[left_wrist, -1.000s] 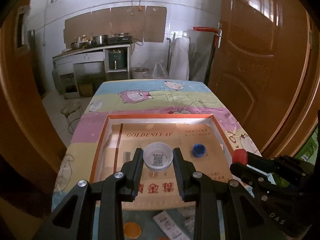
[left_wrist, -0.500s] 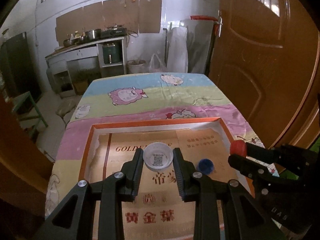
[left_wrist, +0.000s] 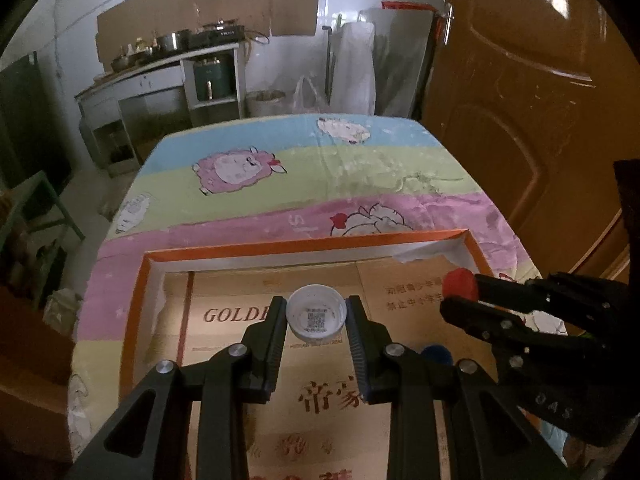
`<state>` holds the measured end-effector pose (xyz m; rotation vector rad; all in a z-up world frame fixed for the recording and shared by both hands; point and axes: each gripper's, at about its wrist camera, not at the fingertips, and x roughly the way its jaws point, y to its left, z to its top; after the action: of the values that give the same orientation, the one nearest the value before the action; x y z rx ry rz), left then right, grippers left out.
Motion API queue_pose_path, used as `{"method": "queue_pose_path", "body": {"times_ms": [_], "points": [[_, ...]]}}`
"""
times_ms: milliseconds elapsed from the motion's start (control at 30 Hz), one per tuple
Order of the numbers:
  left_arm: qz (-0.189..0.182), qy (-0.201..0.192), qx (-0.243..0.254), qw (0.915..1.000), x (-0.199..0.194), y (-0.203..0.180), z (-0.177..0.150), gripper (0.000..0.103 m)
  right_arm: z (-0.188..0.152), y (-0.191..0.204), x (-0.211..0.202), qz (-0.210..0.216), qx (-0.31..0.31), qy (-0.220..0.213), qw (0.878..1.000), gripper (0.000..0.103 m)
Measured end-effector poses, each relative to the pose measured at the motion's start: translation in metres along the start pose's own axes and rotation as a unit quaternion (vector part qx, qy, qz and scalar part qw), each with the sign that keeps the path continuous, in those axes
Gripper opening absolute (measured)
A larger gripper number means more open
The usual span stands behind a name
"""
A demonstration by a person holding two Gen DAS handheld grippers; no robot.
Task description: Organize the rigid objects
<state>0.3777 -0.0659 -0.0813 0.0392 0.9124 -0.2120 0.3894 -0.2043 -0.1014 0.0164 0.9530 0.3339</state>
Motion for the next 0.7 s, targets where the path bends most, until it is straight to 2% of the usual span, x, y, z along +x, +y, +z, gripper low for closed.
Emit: {"method": "queue_pose_path", "body": {"times_ms": [200, 700], "points": [[-0.002, 0.025, 0.002, 0.9997, 0.021, 0.000, 0.005, 0.030, 0.009, -0.004, 0.022, -0.010, -0.005, 0.025, 1.000, 0.030], [0.001, 0.054, 0.002, 0.9985, 0.050, 0.004, 0.002, 0.030, 0.013, -0.005, 0.051, -0.023, -0.022, 0.063, 0.997, 0.030]]}}
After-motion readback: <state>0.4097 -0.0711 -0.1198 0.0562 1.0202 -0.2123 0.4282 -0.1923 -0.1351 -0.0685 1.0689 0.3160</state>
